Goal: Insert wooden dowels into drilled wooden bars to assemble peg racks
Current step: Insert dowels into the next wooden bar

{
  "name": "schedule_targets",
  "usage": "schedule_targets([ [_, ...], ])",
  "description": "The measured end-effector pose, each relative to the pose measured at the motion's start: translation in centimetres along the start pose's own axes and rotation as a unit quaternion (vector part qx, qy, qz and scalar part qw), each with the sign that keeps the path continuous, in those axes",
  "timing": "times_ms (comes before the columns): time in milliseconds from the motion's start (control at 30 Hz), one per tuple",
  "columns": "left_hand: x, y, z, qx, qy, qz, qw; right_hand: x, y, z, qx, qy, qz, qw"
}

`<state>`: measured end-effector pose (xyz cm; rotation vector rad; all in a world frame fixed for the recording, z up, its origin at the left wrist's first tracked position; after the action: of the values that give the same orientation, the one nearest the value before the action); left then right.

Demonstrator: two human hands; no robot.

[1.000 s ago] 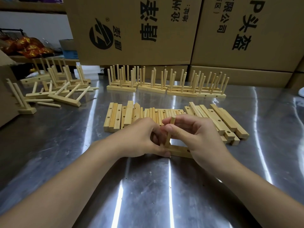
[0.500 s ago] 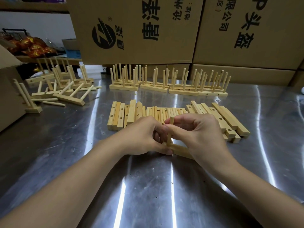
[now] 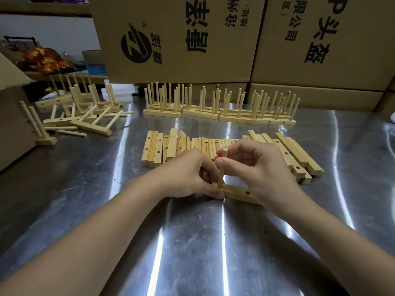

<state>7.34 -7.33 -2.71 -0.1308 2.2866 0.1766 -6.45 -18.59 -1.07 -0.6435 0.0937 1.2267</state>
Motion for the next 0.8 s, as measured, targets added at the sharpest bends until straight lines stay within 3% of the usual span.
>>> schedule_targets([
  [800, 0.3, 0.0, 0.1, -0.015, -0.014, -0.010, 1.000, 0.5, 0.3, 1.2, 0.042, 0.115, -0.022, 0.992],
])
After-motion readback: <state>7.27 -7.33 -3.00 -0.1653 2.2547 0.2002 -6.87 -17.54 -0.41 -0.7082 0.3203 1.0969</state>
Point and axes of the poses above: each hand's wrist, its own y-axis away from the middle knuckle, its own x-axis out of the palm, z = x × y, the point moved 4 cm from there along -y, towards the middle knuckle, and after that the axes turned 11 degrees about z, right-handed, at the moved point
